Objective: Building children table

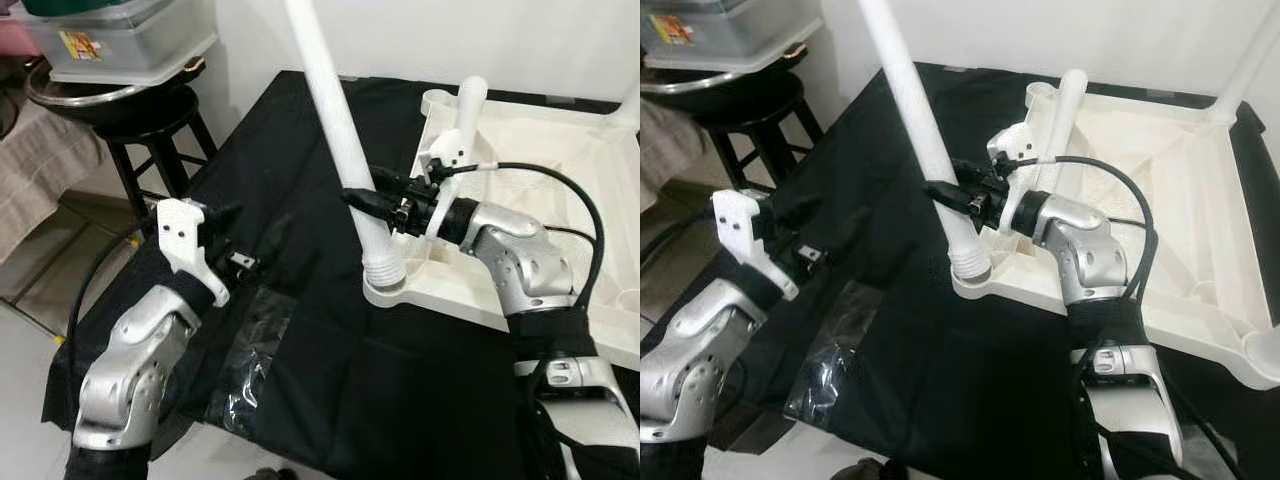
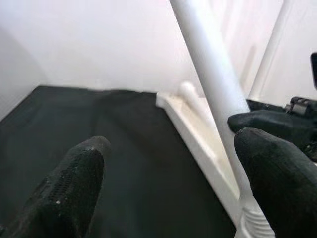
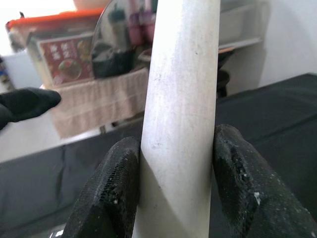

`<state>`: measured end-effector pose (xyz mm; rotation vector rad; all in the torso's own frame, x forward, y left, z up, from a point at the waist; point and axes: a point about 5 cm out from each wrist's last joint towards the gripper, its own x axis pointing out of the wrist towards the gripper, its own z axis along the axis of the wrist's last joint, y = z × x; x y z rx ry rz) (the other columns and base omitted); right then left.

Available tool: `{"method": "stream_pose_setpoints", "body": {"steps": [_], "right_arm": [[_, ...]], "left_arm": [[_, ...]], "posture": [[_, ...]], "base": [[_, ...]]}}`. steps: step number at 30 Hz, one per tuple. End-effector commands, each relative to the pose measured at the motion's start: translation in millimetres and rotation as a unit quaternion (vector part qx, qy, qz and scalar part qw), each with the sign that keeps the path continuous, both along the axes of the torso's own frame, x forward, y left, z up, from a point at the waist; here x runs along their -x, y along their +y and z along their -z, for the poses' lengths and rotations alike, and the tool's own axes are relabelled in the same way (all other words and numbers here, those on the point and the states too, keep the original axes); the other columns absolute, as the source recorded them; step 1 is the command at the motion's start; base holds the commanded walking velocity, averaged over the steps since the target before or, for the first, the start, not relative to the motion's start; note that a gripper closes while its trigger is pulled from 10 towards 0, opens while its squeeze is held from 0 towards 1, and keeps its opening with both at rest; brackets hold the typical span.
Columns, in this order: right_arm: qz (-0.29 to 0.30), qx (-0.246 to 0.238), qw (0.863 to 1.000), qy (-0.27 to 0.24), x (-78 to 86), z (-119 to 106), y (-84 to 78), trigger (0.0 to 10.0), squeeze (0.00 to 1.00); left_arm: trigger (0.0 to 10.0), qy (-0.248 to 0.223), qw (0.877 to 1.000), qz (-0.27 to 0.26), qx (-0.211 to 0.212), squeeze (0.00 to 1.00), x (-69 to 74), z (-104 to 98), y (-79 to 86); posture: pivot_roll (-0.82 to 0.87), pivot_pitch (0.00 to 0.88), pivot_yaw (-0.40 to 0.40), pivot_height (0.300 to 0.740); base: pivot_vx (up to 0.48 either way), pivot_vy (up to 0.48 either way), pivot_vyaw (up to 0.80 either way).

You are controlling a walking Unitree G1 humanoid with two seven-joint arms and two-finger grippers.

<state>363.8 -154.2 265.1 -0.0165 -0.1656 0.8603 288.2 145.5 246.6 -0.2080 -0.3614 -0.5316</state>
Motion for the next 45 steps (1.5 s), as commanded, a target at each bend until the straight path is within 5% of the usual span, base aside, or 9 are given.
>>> {"method": "stream_pose_setpoints", "body": {"steps": [1,4,9,10,21,28,30,31,45], "right_arm": [[0.002,-0.034,0.999,-0.042,2.7,-17,-1.6,0.0,0.00],[-0.030,-0.076,0.994,-0.066,12.1,-25,3.1,0.0,0.00],[-0.058,-0.098,0.990,-0.079,19.4,-28,7.3,0.0,0.00],[-0.068,-0.103,0.989,-0.083,22.0,-28,8.7,0.0,0.00],[-0.126,-0.119,0.980,-0.100,37.2,-31,13.2,0.0,0.00],[-0.140,-0.108,0.979,-0.103,41.4,-31,14.3,0.0,0.00],[-0.149,-0.100,0.978,-0.104,43.4,-30,16.0,0.0,0.00],[-0.156,-0.092,0.978,-0.103,44.8,-29,17.7,0.0,0.00],[-0.169,-0.075,0.978,-0.100,48.3,-26,23.8,0.0,0.00]], "left_arm": [[10.0,0.008,0.999,0.014,0.028,0.00,-2.7,-2,-0.4],[10.0,0.001,0.990,0.112,0.091,0.00,-8.0,-28,-13.2],[10.0,-0.009,0.972,0.206,0.114,0.00,-12.9,-50,-26.3],[10.0,-0.015,0.965,0.235,0.117,1.00,-16.1,-59,-30.8],[10.0,-0.019,0.928,0.358,0.103,1.00,-24.2,-88,-40.3],[10.0,-0.023,0.929,0.363,0.073,1.00,-25.3,-93,-39.8],[10.0,-0.031,0.933,0.354,0.059,0.88,-27.2,-96,-39.6],[10.0,-0.048,0.936,0.345,0.039,0.00,-27.9,-99,-40.2],[10.0,-0.109,0.935,0.336,-0.038,0.00,-24.9,-116,-46.8]], "posture": [[0.06,0.173,0.047,0.740],[0.06,0.164,0.054,0.740],[0.05,0.156,0.061,0.740],[0.05,0.154,0.064,0.740],[0.05,0.142,0.072,0.740],[0.05,0.139,0.072,0.740],[0.05,0.138,0.070,0.740],[0.04,0.134,0.069,0.740],[0.05,0.127,0.068,0.740]], "base": [[0.000,0.000,0.00],[0.000,0.000,0.00],[0.000,0.000,0.00],[0.000,0.000,0.00],[0.000,0.000,0.00],[0.000,0.000,0.00],[0.000,0.000,0.00],[0.000,0.000,0.00],[0.000,0.000,0.00]]}}
